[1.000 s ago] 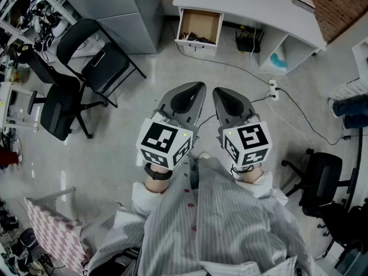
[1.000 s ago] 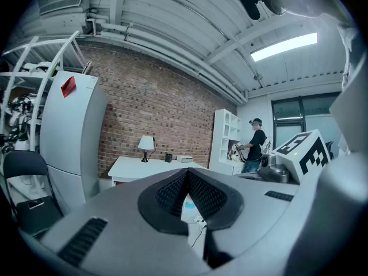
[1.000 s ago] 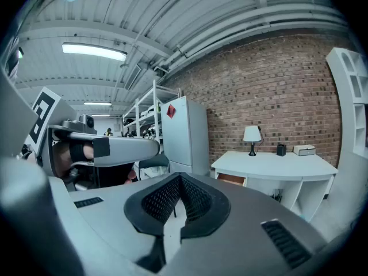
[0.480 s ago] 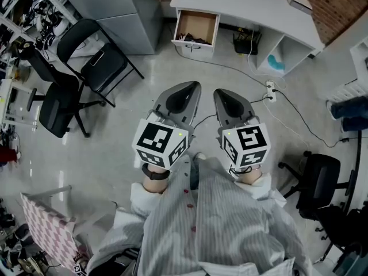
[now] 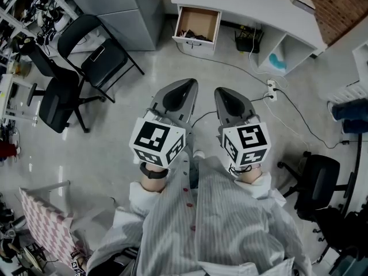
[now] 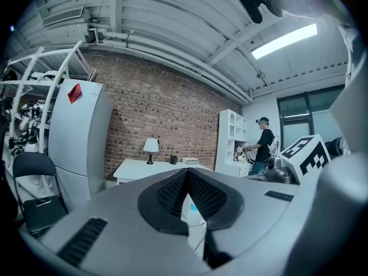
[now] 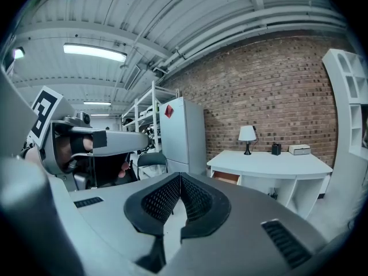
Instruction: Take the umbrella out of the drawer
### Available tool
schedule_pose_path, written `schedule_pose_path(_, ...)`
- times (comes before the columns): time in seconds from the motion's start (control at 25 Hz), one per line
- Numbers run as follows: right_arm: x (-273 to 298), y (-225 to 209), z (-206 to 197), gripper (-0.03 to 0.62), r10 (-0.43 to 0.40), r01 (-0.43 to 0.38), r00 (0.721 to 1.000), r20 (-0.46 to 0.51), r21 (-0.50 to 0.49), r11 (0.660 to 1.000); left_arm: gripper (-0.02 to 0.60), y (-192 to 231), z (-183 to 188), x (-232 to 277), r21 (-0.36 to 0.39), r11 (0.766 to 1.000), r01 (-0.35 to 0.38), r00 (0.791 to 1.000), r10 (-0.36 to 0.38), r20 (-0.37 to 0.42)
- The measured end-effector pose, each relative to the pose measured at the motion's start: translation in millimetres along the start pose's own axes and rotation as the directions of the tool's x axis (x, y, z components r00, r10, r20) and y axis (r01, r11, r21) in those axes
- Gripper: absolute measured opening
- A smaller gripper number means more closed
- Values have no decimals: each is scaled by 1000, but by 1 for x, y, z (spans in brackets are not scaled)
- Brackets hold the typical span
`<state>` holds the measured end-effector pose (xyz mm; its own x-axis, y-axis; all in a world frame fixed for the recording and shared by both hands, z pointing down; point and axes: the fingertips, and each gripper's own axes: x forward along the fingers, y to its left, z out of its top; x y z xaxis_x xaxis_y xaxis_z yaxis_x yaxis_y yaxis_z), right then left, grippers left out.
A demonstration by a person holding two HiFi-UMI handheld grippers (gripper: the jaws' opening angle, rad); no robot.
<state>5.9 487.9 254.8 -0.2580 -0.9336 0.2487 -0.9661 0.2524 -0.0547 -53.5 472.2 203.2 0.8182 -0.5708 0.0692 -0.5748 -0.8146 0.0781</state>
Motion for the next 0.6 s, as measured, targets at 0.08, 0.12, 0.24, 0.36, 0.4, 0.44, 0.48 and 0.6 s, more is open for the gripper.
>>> schedule_pose_path(0.08, 8, -6, -1, 35, 0, 0, 1000, -7, 4, 1000, 9, 6, -3, 6, -6, 1000, -7, 1000, 7, -6)
schedule_pose_path(0.12, 13, -8, -2, 35, 1, -1, 1000, -12, 6, 1000, 9, 10, -5, 9, -10, 1000, -10, 1000, 10, -10)
schedule_pose_path(0.24, 34, -16, -3, 35, 1, 0, 1000, -30, 9, 1000, 9, 29, -7, 23, -23, 1000, -18, 1000, 18, -16)
schedule_pose_path(0.36, 62, -27, 0, 35, -3, 4, 999, -46, 11, 1000, 9, 54, -6, 42, -36, 999, -21, 1000, 21, -17)
schedule_pose_path(0.4, 72, -32, 2, 35, -6, 6, 999, -48, 12, 1000, 9, 63, -6, 50, -38, 999, -21, 1000, 20, -17)
schedule_pose_path(0.44, 81, -37, 4, 35, -8, 8, 999, -51, 11, 1000, 9, 71, -4, 59, -40, 999, -21, 1000, 20, -16)
schedule_pose_path(0.48, 91, -42, 7, 35, -8, 9, 998, -54, 10, 1000, 9, 80, -2, 68, -42, 999, -22, 1000, 22, -16)
schedule_pose_path(0.6, 122, -62, 16, 35, -9, 9, 998, -62, 10, 1000, 9, 104, 4, 99, -37, 999, -24, 1000, 23, -18)
